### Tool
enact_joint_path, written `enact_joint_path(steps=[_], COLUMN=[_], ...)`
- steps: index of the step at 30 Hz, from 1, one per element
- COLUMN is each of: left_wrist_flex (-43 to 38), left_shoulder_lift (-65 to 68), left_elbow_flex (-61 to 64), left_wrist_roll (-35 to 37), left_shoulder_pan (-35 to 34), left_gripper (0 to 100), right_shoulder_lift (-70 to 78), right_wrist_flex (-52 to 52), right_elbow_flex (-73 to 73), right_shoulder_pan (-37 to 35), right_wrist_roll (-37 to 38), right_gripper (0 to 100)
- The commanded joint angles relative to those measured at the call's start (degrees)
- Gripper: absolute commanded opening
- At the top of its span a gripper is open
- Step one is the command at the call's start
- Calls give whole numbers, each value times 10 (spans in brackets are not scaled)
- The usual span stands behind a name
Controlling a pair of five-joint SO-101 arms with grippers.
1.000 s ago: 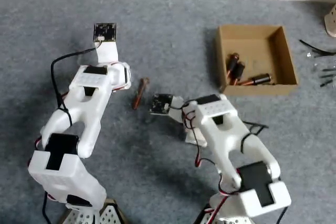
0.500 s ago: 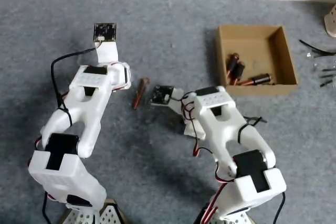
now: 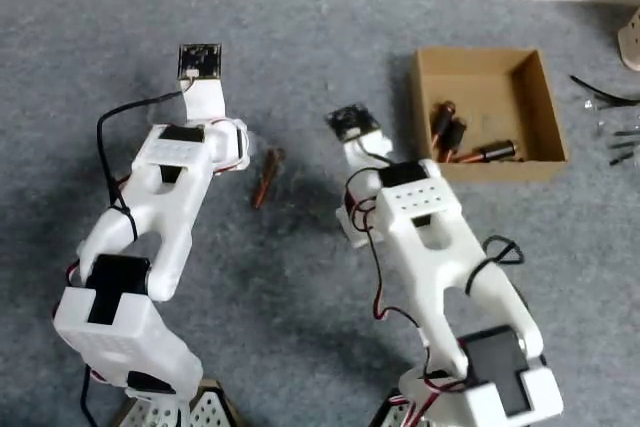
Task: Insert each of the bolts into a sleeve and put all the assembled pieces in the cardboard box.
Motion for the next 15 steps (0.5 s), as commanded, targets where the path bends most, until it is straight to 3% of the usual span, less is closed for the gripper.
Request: enact_joint_path(steps=[1,8,15], left_wrist_flex=[-11,-11,-11], left_shoulder_lift=[-27,-27,-27], left_elbow_flex=[-3,-3,-3], left_wrist_roll=[2,2,2], left_shoulder_pan=[-5,-4,-4], left_gripper=[214,214,215], right_shoulder_lift=[29,113,145], right_wrist_flex=[2,-7,-2], right_elbow_flex=[-17,-61,-108], right_shoulder_pan=[-7,-7,-8], right_wrist_roll=[-112,-266,-344], right_gripper=[120,120,120])
